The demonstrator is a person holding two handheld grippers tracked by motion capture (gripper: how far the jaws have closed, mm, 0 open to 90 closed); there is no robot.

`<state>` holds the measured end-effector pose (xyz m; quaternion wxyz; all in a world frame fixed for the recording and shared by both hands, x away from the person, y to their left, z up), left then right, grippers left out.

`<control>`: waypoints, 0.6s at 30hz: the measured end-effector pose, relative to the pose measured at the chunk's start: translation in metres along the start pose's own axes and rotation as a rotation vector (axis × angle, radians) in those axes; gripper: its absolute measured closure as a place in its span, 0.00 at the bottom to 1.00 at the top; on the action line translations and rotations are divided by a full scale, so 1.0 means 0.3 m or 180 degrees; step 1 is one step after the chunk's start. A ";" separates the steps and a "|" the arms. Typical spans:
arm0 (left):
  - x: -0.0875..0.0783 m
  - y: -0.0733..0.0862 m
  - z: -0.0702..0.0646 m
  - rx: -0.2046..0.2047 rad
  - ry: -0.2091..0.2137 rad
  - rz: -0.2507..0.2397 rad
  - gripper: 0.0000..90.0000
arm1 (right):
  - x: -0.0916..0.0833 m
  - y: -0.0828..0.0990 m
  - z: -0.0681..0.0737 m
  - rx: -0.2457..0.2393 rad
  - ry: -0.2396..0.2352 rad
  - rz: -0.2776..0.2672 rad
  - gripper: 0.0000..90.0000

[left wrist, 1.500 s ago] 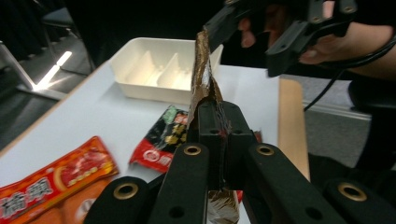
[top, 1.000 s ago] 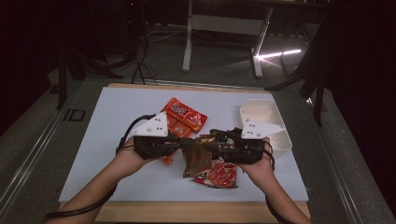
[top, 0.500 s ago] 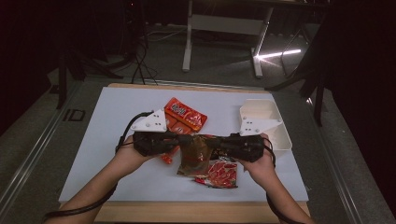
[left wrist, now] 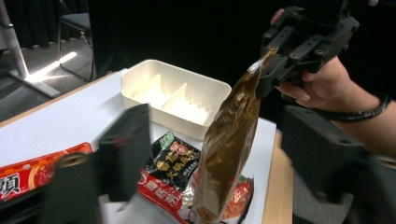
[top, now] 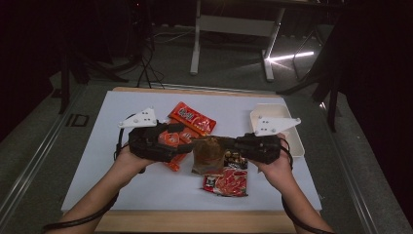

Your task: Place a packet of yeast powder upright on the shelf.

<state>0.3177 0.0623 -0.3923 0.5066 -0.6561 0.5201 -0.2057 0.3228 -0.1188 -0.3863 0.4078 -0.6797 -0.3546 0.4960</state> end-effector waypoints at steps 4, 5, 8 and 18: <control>-0.005 0.030 0.012 0.0096 -0.0070 -0.0017 0.07 | -0.011 -0.013 -0.022 0.0001 0.0040 -0.0013 1.00; -0.006 0.042 0.015 0.0072 -0.0094 0.0027 0.03 | -0.014 -0.017 -0.027 -0.0005 0.0052 -0.0021 0.99; -0.013 0.069 0.025 0.0077 -0.0161 0.0063 0.02 | -0.020 -0.025 -0.039 -0.0027 0.0091 -0.0020 0.99; -0.099 0.187 0.092 0.0145 -0.0497 -0.0113 0.02 | -0.080 -0.065 -0.119 -0.0014 0.0252 -0.0184 0.99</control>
Point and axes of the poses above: each handheld gripper's, and its own axes: x roughly forward along the jaws, y roughly out of its underside, z roughly to its left, the point moved 8 cm from there along x, roughly forward along the jaws, and after that the axes turned 14 degrees about -x, right-handed, at the moved point
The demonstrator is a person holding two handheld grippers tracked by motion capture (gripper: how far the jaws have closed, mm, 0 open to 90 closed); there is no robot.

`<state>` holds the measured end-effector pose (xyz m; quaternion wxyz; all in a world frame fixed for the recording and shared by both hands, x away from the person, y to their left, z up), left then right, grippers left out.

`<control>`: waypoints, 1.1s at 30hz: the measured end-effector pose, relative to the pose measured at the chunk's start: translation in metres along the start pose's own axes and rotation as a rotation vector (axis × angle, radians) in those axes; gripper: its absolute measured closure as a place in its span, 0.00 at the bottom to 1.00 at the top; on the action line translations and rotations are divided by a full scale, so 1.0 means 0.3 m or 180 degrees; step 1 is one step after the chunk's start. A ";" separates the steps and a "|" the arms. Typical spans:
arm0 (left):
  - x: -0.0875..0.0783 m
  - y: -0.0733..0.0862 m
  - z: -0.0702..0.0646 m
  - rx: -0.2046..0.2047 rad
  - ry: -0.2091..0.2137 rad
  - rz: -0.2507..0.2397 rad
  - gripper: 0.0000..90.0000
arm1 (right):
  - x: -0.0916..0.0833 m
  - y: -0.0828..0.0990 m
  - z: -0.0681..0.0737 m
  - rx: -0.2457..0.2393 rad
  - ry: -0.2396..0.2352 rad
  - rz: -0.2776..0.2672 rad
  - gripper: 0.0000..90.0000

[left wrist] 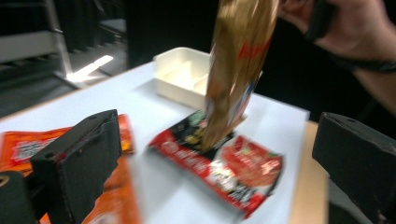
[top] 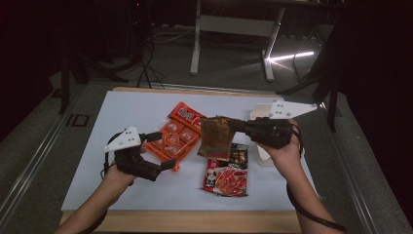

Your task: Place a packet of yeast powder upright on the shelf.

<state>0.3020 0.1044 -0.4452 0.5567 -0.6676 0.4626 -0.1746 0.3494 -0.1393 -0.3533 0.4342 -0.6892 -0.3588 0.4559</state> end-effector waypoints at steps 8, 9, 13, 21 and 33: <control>-0.064 0.089 0.071 -0.0042 -0.0279 -0.0075 0.02 | -0.057 -0.017 -0.089 0.0055 0.0219 -0.0056 0.99; -0.072 0.100 0.082 -0.0047 -0.0316 -0.0099 0.02 | -0.064 -0.018 -0.100 0.0063 0.0238 -0.0068 0.99; -0.088 0.123 0.103 -0.0063 -0.0380 -0.0148 0.02 | -0.083 -0.021 -0.133 0.0082 0.0304 -0.0079 0.99; -0.114 0.190 0.169 -0.0231 -0.0450 -0.0211 0.02 | -0.121 0.007 -0.236 0.0161 0.0535 -0.0049 0.99; -0.119 0.257 0.212 -0.0362 -0.0504 -0.0201 0.02 | -0.171 0.065 -0.375 0.0216 0.0807 0.0140 1.00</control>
Point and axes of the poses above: each handheld gripper's, and its own axes: x roughly forward along the jaws, y roughly out of its underside, z roughly to its left, the point moved 8 cm from there along x, roughly forward along the jaws, and after that the axes turned 14 degrees about -x, right-handed, at the moved point
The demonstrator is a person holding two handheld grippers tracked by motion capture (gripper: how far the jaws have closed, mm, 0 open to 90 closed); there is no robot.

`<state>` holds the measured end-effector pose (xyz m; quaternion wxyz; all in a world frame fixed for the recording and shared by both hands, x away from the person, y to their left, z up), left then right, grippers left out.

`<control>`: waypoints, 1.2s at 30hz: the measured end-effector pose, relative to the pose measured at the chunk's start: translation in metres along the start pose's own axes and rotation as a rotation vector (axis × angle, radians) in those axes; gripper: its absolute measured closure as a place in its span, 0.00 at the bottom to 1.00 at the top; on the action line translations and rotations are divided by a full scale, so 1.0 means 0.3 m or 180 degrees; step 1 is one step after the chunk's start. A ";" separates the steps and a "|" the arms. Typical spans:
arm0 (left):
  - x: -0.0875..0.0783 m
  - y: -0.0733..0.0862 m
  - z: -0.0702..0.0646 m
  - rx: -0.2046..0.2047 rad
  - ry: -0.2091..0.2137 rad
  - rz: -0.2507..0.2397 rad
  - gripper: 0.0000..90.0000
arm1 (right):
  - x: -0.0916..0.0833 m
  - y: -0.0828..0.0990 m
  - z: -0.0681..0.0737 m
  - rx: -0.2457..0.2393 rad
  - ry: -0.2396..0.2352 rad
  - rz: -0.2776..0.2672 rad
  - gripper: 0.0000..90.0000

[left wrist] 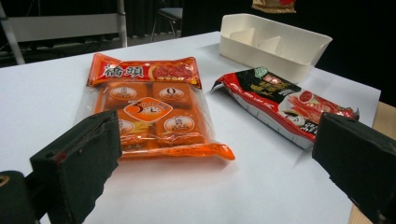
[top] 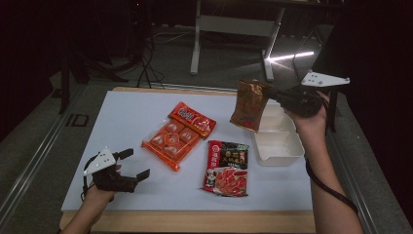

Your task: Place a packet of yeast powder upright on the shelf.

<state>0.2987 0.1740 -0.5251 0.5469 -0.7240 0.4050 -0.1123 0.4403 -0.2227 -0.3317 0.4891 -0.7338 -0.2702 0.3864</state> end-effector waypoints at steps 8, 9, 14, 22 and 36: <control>-0.012 0.003 0.014 -0.0081 -0.0020 -0.0050 0.02 | -0.009 0.056 -0.106 0.0147 0.0168 -0.0001 0.99; -0.012 0.005 0.015 -0.0078 -0.0029 -0.0047 0.02 | -0.011 0.064 -0.119 0.0173 0.0190 0.0005 0.99; -0.010 0.010 0.013 -0.0094 0.0013 -0.0039 0.02 | -0.010 0.114 -0.186 0.0182 0.0253 0.0080 0.99; -0.007 0.013 0.013 -0.0135 0.0048 -0.0033 0.02 | -0.013 0.177 -0.282 0.0068 0.0396 0.0151 0.99; -0.002 0.019 0.011 -0.0138 0.0055 -0.0026 0.02 | 0.057 0.235 -0.389 -0.0026 0.0560 0.0340 0.99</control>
Point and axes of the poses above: each handheld gripper's, and its own axes: x roughly forward along the jaws, y roughly out of its underside, z roughly to its left, the point moved 8 cm from there along x, roughly forward along the jaws, and after that the axes turned 14 degrees about -x, right-handed, at the moved point
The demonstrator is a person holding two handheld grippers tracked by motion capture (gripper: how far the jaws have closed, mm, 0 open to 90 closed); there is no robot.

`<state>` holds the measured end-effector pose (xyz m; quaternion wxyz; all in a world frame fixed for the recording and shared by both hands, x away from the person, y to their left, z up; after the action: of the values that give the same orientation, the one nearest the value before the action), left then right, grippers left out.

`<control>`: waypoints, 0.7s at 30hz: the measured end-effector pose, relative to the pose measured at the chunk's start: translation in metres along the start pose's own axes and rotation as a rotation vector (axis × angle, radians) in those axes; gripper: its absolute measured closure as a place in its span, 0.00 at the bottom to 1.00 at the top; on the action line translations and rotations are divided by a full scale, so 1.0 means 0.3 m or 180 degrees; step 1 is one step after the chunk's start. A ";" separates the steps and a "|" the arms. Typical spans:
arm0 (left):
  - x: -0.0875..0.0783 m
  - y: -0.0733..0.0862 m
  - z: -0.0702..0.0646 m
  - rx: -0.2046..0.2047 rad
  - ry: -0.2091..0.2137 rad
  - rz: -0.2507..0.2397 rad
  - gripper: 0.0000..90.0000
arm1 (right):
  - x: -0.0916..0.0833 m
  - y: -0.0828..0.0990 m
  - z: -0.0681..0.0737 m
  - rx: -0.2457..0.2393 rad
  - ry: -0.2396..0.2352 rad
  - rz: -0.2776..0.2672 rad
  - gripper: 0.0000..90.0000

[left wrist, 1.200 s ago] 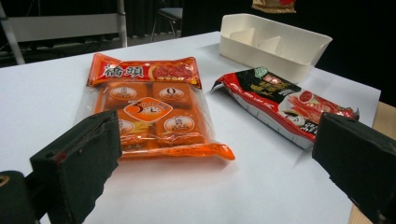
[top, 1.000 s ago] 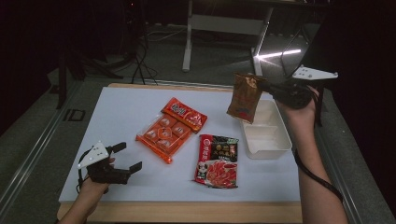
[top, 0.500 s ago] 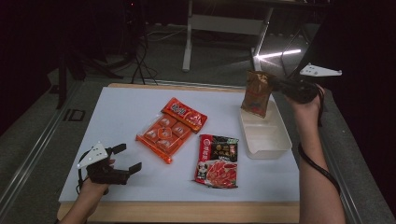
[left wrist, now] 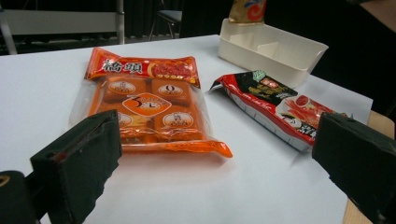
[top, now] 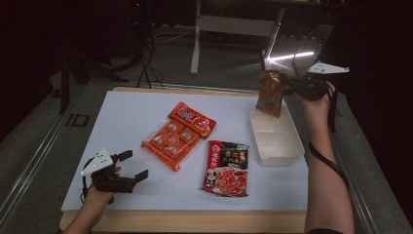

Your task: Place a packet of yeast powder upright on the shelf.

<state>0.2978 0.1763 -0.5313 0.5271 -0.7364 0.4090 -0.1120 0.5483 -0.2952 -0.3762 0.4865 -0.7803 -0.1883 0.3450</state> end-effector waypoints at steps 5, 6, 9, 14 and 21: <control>0.002 0.003 0.002 -0.0001 0.0005 0.0021 0.02 | 0.043 0.041 0.010 -0.0051 -0.0004 0.0123 0.99; 0.002 0.003 0.003 -0.0001 0.0000 0.0016 0.02 | 0.049 0.046 0.014 -0.0056 -0.0022 0.0120 0.99; 0.003 0.005 0.003 -0.0003 -0.0004 0.0019 0.02 | 0.065 0.057 0.027 -0.0040 -0.0077 0.0135 0.99; 0.005 0.007 0.006 -0.0015 0.0003 0.0024 0.02 | 0.084 0.065 0.056 0.0044 -0.0235 0.0072 0.99; 0.003 0.007 0.007 -0.0042 0.0009 0.0011 0.02 | 0.088 0.092 0.063 0.0218 -0.0317 -0.0036 0.98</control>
<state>0.2985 0.1770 -0.5344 0.5219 -0.7390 0.4118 -0.1094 0.5516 -0.2793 -0.4156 0.5049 -0.7439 -0.2048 0.3869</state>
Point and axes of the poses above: each handheld gripper's, and its own axes: x roughly forward along the jaws, y roughly out of its underside, z roughly to its left, the point moved 8 cm from there along x, roughly forward along the jaws, and after that the axes turned 14 degrees about -x, right-handed, at the moved point
